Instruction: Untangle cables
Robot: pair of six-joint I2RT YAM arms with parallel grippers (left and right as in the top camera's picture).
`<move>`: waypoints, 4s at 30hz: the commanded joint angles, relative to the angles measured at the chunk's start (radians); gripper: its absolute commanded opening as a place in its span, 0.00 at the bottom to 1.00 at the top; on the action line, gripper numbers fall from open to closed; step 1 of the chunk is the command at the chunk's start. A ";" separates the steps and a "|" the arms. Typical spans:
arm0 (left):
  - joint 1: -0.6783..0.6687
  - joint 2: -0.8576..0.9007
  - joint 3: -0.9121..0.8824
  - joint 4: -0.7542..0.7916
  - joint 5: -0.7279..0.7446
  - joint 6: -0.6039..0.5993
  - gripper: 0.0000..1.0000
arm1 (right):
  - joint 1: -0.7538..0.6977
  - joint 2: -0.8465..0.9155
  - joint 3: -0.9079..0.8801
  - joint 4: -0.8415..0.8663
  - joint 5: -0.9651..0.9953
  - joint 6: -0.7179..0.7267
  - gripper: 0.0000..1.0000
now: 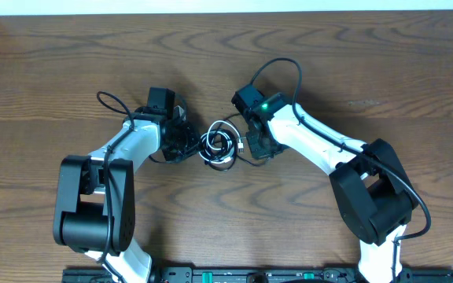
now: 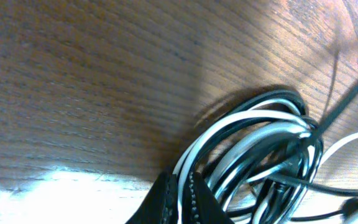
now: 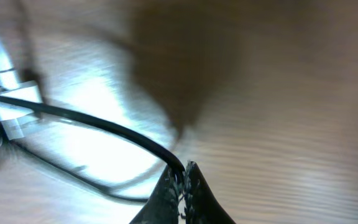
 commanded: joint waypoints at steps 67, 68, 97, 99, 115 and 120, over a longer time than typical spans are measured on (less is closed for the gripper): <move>-0.077 0.038 -0.016 0.034 -0.026 0.108 0.35 | -0.238 0.001 0.015 0.255 -0.947 -0.323 0.34; -0.087 0.040 -0.016 0.041 -0.026 0.101 0.34 | -0.245 0.001 0.015 0.253 -0.980 -0.316 0.36; 0.033 0.024 0.010 -0.010 0.093 0.155 0.49 | 0.006 0.046 0.014 0.160 -0.379 0.139 0.17; 0.036 0.024 0.011 -0.011 0.093 0.155 0.50 | 0.002 0.066 0.014 0.171 -0.380 0.152 0.16; 0.035 0.024 0.010 -0.004 0.091 0.163 0.52 | -0.006 0.144 0.015 0.312 -0.419 -0.101 0.16; 0.035 0.024 0.010 -0.003 0.091 0.163 0.52 | -0.029 0.136 0.019 0.275 -0.512 -0.124 0.18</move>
